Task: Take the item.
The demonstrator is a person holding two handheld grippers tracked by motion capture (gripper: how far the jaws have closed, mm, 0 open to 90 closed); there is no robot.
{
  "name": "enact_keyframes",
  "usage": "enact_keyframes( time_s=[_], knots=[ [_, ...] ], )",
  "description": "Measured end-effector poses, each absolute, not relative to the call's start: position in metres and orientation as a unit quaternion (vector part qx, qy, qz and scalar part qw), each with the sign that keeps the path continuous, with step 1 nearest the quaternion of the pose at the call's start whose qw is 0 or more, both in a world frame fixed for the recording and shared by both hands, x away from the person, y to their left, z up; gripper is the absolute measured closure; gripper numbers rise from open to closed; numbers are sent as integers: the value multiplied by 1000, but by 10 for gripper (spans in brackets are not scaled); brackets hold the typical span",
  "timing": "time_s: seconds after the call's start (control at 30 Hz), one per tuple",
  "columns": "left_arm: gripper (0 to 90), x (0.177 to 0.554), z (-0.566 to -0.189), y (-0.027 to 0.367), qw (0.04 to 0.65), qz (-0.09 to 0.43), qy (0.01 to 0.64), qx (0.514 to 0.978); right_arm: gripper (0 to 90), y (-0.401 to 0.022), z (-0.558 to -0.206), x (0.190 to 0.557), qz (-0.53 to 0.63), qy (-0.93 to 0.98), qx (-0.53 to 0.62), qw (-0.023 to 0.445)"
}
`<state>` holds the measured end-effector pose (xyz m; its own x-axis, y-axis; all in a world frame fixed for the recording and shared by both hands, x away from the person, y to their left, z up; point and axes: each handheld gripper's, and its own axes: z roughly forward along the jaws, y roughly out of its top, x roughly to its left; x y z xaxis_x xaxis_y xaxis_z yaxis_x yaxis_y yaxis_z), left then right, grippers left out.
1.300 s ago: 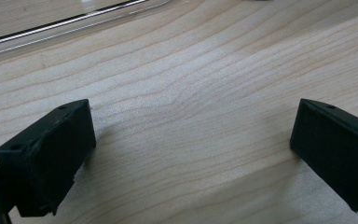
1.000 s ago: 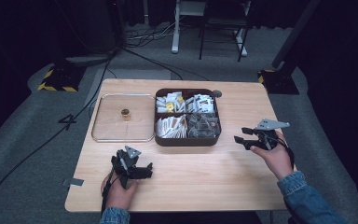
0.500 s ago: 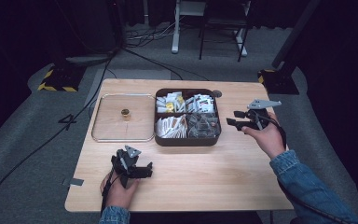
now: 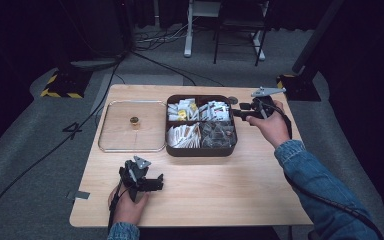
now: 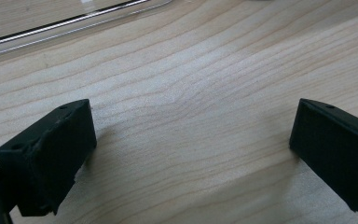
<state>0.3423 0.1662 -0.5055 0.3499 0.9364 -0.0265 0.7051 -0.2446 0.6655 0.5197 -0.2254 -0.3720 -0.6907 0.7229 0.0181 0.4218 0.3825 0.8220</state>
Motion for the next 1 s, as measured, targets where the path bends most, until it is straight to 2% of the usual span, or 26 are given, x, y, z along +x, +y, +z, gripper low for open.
enact_keyframes(
  time_s=[0.5, 1.0],
  knots=[
    [5, 345, -505, 165, 296, 195, 547, 758, 532, -194, -377, 563, 433, 809, 361, 166],
    [5, 346, -505, 165, 296, 197, 547, 758, 524, -166, -411, 580, 413, 814, 387, 131]
  ],
)
